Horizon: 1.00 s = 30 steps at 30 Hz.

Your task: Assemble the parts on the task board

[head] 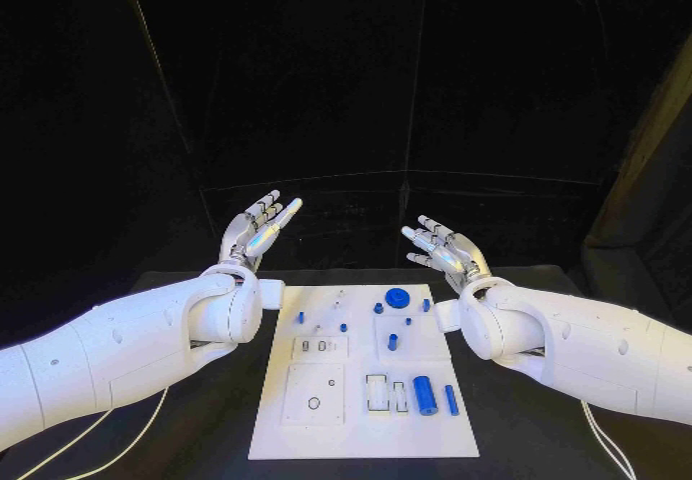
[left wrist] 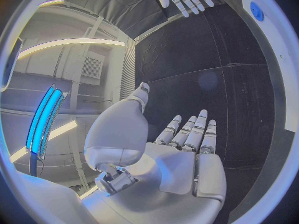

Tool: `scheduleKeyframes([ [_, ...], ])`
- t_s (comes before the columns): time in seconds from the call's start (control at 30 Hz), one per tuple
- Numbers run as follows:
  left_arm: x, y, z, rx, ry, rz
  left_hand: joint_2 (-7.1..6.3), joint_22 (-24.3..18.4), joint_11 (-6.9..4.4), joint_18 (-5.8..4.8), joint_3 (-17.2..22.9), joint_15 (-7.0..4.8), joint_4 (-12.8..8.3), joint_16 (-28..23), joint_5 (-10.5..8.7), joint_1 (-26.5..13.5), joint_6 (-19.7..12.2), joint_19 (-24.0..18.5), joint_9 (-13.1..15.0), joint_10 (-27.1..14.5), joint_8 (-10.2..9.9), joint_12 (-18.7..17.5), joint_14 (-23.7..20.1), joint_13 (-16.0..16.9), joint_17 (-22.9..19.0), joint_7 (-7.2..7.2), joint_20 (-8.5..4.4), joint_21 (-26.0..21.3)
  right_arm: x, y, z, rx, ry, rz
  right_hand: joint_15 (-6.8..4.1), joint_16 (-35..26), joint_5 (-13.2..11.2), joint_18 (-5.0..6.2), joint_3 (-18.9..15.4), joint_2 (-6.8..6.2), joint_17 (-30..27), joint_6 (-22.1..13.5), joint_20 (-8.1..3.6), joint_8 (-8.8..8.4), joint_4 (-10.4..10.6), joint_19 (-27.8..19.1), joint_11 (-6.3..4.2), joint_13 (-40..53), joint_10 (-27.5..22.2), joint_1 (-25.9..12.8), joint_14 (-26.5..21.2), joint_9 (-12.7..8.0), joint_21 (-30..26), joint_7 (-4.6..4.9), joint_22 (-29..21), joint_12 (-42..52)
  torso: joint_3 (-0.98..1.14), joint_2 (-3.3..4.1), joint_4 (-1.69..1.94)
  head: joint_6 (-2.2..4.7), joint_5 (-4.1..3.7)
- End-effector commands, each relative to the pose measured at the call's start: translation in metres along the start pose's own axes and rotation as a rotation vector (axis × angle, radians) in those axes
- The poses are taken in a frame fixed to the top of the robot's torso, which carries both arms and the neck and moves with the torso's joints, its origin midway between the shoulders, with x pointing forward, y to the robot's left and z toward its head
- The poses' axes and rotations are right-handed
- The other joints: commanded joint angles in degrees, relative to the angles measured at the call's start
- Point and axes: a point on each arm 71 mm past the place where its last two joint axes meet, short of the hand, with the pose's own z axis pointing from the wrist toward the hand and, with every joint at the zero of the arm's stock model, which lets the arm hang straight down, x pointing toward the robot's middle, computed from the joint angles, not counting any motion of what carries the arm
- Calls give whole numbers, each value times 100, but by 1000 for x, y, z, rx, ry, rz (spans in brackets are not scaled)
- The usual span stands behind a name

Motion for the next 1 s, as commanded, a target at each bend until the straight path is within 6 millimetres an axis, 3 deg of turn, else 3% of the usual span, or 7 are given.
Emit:
scheduleKeyframes([
  [0.03, 4, -7, 3, 79, 77, -60, 6, 10, 32, 83, 13, 43, 56, 36, 37, 186, 75, 14, 13, 82, 39, 32, 111, 12, 15, 839, 72, 38, 11, 1, 5, 8, 212, -49, 93, 49, 67, 101, 2, 49, 34, 282, 41, 46, -164, 228, 90, 35, 390, 436, 358, 35, 76, 661, 38, 73, 0, 0, 0, -1, 1],
  [0.2, 4, -7, 3, 80, 77, -60, 21, 13, 40, 72, 23, 57, 67, 47, 37, 197, 101, 26, 17, 108, 43, 36, 160, 15, 23, 842, 72, 44, 11, 2, 10, 14, 263, -76, 122, 142, -30, 260, 22, 49, 90, 793, 37, 108, -398, 867, 192, 85, 1103, 785, 1150, 80, 272, 771, 135, 146, 0, 0, 0, -1, 1],
  [0.3, 4, -7, 3, 80, 77, -60, 32, 16, 47, 65, 27, 63, 74, 53, 37, 204, 121, 35, 19, 139, 47, 40, 193, 19, 27, 844, 72, 49, 11, 2, 11, 16, 274, -82, 84, 355, -76, 344, 17, 7, 165, 1521, 35, 218, -579, 1363, 234, 162, 2260, 1067, 2379, 142, 483, 790, 215, 339, 0, 0, 0, -1, 1],
  [0.33, -13, -4, 5, 65, 53, -60, 35, 17, 49, 63, 28, 64, 76, 55, 36, 206, 130, 36, 20, 148, 48, 42, 203, 20, 29, 845, 72, 50, -14, 2, 15, -52, 187, -251, 25, 438, -74, 396, 15, -13, 191, 1942, 30, 292, -651, 1476, 175, 192, 2780, 1169, 2880, 178, 556, 772, 235, 430, 3, 10, -9, -61, 35],
  [0.57, -16, -5, 1, 61, 61, -66, 78, 34, 87, 65, 33, 53, 72, 106, 36, 261, 321, 98, 40, 409, 78, 74, 493, 42, 65, 863, 68, 83, -22, 5, 18, -110, 179, -413, -229, 561, -71, 605, 35, -56, 194, 3402, -14, 498, -927, 2038, -48, 201, 3835, 1494, 3791, 250, 901, 619, 327, 552, -15, 49, -4, -69, 36],
  [0.83, -17, -9, -6, 82, 86, -69, 143, 87, 100, 101, 37, 15, -28, 235, 36, 405, 611, 344, 61, 814, 109, 101, 1073, 65, 127, 876, 68, 187, -23, 27, 27, -189, 227, -653, -455, 591, 35, 607, 195, -40, 191, 4100, -247, 520, -1239, 2616, -216, 198, 4429, 1715, 4451, 250, 1293, 493, 463, 535, -20, 229, 42, -24, 19],
  [1.0, -14, -14, -14, 84, 123, -85, 231, 300, 23, 249, -35, -130, -172, 528, 32, 475, 907, 1403, 72, 1654, 115, 177, 1911, 118, 215, 868, 59, 611, -23, 43, 34, -229, 267, -840, -736, 671, -34, 568, 343, -52, 190, 4504, -597, 524, -1452, 3268, -399, 202, 5036, 1667, 5206, 247, 2082, 384, 874, 469, -48, 415, 85, 1, -66],
])
